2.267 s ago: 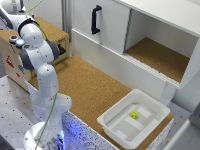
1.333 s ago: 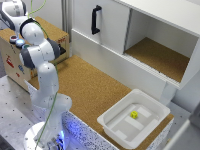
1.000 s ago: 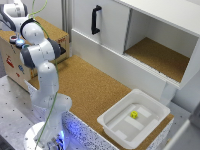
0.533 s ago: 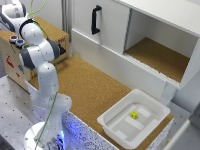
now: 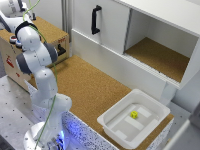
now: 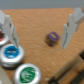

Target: Move the blue light switch to turn off the blue light

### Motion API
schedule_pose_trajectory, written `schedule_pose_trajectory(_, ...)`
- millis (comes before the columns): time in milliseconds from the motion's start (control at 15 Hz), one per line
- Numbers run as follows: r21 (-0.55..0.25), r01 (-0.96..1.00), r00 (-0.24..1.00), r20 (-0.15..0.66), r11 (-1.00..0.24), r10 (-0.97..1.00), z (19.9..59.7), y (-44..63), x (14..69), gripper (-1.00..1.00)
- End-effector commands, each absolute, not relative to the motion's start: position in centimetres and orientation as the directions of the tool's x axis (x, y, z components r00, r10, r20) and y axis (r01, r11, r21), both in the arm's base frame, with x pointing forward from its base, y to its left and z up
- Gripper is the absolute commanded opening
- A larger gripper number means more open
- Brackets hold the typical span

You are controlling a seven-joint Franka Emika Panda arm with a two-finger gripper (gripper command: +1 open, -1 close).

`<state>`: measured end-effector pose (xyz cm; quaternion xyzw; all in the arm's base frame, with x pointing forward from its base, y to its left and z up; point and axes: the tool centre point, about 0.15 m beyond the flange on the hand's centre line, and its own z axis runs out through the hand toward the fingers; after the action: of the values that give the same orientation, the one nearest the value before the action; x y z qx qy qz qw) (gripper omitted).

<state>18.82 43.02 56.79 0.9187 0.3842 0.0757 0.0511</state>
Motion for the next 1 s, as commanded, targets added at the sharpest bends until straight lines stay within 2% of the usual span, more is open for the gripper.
schedule_pose_trajectory(0, -0.136, 0.475, 0.846, 0.342, -0.869, 0.409, 52.2, 31.1, 19.8, 1.0)
schedule_pose_trajectory(267, -0.095, 0.289, 0.918, 0.31, -0.953, 0.248, 49.9, 27.7, 18.3, 1.0)
schedule_pose_trajectory(467, -0.117, 0.141, 0.948, 0.303, -0.983, 0.1, 46.9, 27.2, 17.2, 1.0)
schedule_pose_trajectory(533, -0.137, 0.12, 0.948, 0.309, -0.983, 0.072, 46.5, 27.5, 17.1, 1.0)
schedule_pose_trajectory(933, -0.137, 0.12, 0.948, 0.309, -0.983, 0.072, 46.5, 27.5, 17.1, 1.0)
